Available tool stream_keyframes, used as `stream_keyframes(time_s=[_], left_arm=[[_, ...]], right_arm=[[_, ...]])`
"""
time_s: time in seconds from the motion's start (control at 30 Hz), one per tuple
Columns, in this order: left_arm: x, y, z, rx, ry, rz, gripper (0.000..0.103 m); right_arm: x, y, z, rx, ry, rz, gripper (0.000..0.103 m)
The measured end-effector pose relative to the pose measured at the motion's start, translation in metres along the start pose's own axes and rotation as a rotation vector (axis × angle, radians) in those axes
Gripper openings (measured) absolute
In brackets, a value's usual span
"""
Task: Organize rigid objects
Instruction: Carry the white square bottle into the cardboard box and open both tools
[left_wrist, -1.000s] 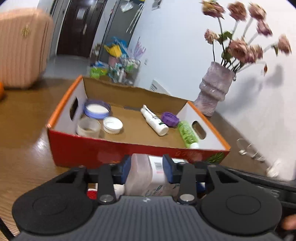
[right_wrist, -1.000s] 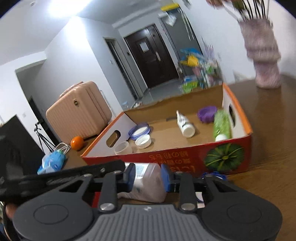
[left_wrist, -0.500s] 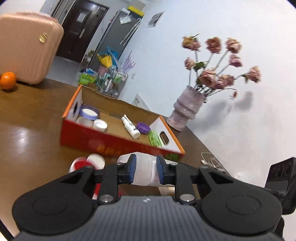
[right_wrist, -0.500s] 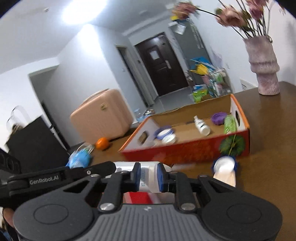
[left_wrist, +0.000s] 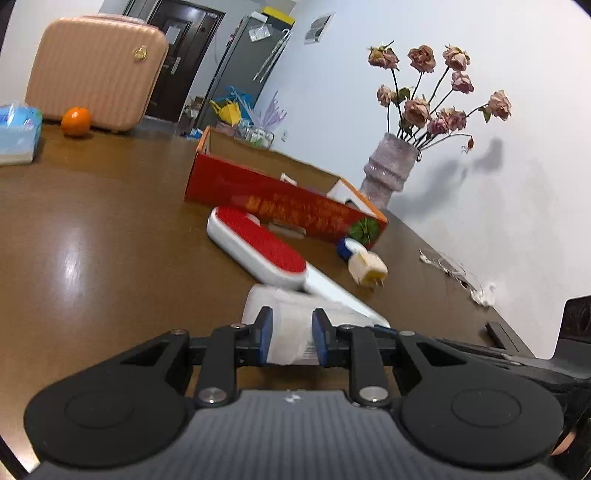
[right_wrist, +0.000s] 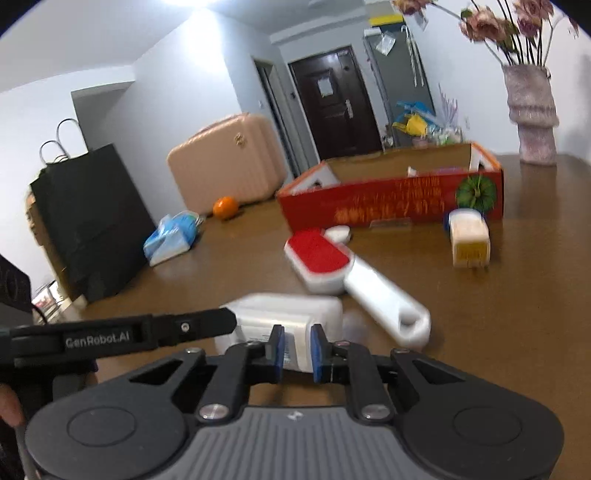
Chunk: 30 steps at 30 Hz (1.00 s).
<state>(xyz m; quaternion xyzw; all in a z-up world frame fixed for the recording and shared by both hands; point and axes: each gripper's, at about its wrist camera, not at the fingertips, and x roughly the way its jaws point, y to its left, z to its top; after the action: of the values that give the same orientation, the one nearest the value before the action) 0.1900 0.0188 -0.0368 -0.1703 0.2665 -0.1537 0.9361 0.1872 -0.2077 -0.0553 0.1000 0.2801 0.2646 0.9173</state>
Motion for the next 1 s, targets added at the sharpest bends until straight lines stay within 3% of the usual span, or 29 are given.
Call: stream_keyframes(time_s=[0.43,0.63,0.73,0.87,1.0], left_arm=[[-0.041,-0.008,-0.048,-0.013,0.059,-0.054,0.026],[-0.036,0.001,-0.038,-0.067,0.105,-0.098,0.037],[-0.026,0.0,-0.027,-0.054,0.122,-0.086,0.037],[-0.008,0.006,-0.019,-0.092,0.175,-0.098,0.036],[-0.005,0.002,-0.017,-0.083,0.156,-0.102,0.036]], right_arm=[[-0.037,0.001,-0.031,0.116,0.039,0.035,0.023],[-0.034,-0.012,-0.02,0.187,0.025,0.064,0.023],[-0.023,-0.02,-0.017,0.227,0.033,0.043,0.023],[-0.015,-0.033,-0.014,0.305,0.05,0.084,0.021],[-0.015,-0.035,0.0,0.287,0.048,0.096,0.016]])
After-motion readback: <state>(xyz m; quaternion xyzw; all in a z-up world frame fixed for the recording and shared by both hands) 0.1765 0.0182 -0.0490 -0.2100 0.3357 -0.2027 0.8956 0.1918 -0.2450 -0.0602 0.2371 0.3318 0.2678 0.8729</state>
